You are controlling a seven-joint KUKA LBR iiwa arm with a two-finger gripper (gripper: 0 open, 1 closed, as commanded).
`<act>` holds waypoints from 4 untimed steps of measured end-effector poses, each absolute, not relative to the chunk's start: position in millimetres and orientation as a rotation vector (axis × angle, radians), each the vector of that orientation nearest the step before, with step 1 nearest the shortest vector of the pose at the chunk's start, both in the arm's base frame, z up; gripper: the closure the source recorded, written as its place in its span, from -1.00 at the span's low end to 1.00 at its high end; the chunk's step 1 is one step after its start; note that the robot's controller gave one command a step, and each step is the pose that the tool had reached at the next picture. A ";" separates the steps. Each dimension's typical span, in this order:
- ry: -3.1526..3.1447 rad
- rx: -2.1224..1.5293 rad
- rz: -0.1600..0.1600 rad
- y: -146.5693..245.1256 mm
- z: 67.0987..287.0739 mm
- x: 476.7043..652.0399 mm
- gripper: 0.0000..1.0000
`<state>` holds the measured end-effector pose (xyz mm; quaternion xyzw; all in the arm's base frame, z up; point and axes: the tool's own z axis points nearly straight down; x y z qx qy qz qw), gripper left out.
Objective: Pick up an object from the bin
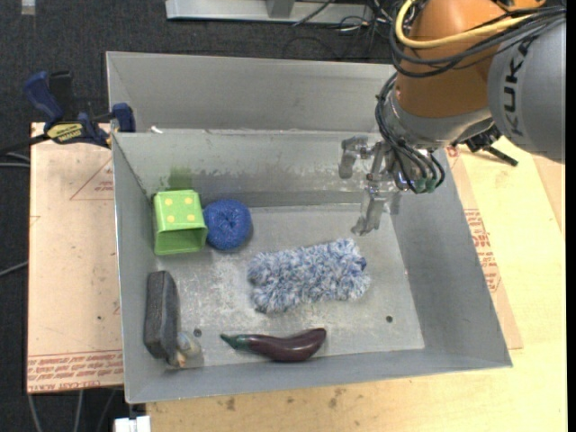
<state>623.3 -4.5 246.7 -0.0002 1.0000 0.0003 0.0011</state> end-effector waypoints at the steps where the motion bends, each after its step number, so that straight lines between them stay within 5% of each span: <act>1: 3.135 -0.133 0.000 9.6 206.3 601.6 -1.00; 2: 3.136 -0.075 0.002 20.8 159.9 602.0 -1.00; 3: 3.141 -0.106 0.002 22.5 132.8 578.5 -1.00; 4: 3.141 -0.067 0.002 20.7 94.4 572.9 1.00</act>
Offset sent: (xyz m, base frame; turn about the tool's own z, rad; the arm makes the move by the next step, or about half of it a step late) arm -0.0205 0.0318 -0.1111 -0.0014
